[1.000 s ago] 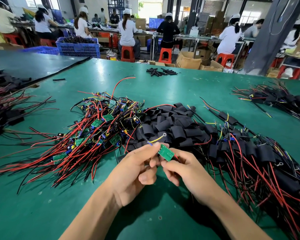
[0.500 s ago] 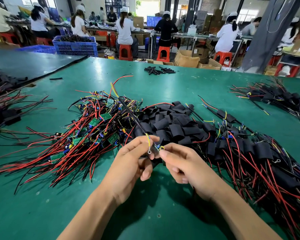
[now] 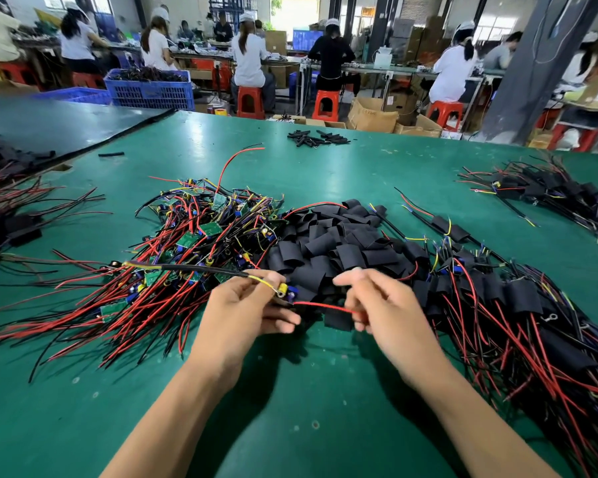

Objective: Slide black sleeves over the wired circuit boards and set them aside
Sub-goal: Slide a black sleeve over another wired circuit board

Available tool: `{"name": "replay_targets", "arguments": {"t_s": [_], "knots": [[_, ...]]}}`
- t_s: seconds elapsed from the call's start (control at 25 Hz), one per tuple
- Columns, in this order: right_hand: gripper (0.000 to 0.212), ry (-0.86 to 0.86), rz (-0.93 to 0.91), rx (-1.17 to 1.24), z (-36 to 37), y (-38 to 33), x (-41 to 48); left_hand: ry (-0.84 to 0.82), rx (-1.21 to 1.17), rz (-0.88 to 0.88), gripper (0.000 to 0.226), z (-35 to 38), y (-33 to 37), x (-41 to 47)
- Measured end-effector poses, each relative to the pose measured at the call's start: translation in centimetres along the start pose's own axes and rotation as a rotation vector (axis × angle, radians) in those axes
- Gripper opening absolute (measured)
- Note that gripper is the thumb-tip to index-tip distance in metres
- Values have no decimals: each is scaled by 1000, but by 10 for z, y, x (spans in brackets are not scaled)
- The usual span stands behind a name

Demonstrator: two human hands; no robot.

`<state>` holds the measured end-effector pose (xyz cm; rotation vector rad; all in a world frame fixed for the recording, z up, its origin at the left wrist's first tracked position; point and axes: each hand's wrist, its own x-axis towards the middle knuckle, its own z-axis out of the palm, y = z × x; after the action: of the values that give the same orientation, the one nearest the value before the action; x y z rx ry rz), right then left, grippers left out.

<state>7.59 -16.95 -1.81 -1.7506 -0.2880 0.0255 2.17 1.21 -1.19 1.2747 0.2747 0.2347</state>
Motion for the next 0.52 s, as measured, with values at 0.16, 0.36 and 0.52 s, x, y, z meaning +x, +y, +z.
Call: {"name": "replay_targets", "arguments": {"t_s": [0.16,0.36,0.52], "knots": [[43,375,23,34,-19,2,12,106,-169,-3,14,-4,4,5],[15,322,-87,-239,-18,1,6,168,-271,0,11,-6,7,7],[11,125,-36,-604,-15,-1,-1,170,-272,-16,9,-5,5,8]]}}
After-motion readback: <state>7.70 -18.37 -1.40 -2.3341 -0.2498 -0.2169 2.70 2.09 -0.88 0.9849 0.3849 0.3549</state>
